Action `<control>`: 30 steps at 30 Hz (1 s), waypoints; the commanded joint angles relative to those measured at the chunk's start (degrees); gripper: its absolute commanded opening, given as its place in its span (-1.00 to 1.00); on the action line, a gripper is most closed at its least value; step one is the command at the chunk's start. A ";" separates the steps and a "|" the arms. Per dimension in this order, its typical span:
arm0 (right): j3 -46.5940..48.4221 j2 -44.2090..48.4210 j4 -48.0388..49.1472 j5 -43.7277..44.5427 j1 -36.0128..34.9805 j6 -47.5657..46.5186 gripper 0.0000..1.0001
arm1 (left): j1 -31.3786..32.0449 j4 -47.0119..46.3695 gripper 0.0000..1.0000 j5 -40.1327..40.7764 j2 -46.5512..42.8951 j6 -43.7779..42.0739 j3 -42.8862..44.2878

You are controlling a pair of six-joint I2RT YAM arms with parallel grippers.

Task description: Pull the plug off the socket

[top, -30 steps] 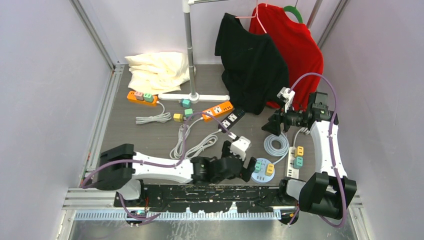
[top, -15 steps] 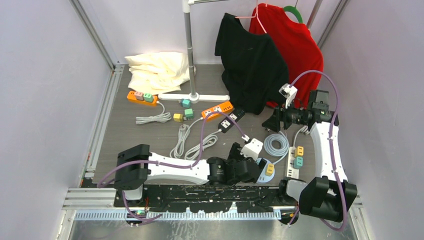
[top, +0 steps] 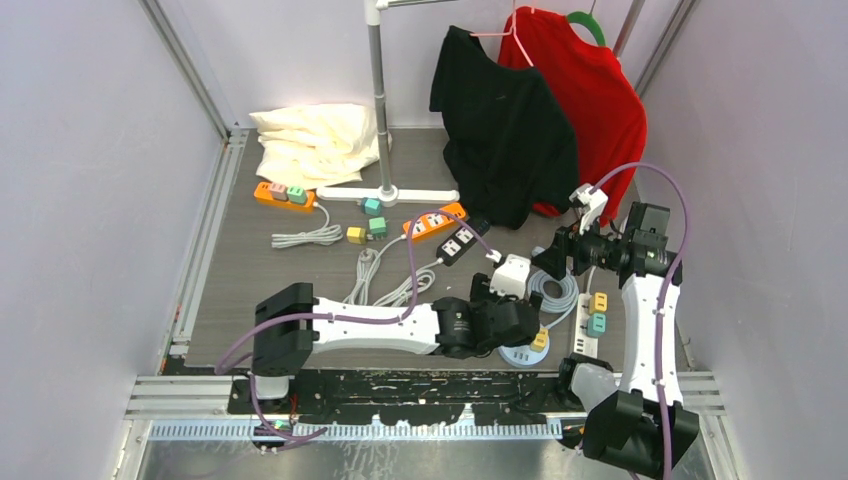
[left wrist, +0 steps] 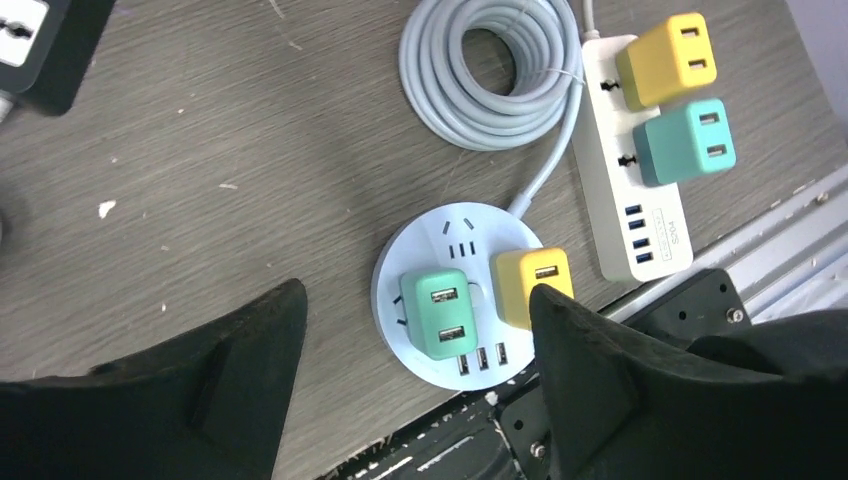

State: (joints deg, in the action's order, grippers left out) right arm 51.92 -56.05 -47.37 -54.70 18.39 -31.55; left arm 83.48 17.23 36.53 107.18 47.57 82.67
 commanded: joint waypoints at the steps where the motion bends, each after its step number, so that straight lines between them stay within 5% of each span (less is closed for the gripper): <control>1: 0.01 2.67 -1.84 2.19 0.07 0.28 0.37 | 0.10 15.84 0.39 4.88 1.40 6.73 6.31; 10: 0.42 1.06 -0.92 4.81 1.05 3.30 0.38 | 0.09 15.44 0.30 0.31 0.36 -0.88 6.47; 16: 0.65 1.15 -1.69 4.88 1.04 2.15 0.38 | 0.00 3.38 0.42 -9.60 -3.07 -7.86 -0.62; 19: 1.54 1.01 -2.58 4.55 1.05 2.15 0.38 | -0.03 -0.09 0.43 -10.21 -3.28 -6.73 -2.15; 30: 1.47 1.58 -2.92 3.49 1.03 2.76 0.38 | -0.22 9.37 0.44 -3.31 2.27 -0.25 6.48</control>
State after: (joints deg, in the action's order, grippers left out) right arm 51.20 -55.37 -50.24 -50.00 19.25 -28.95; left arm 83.50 24.49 28.71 107.66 44.23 85.71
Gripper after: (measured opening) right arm 0.691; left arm 0.730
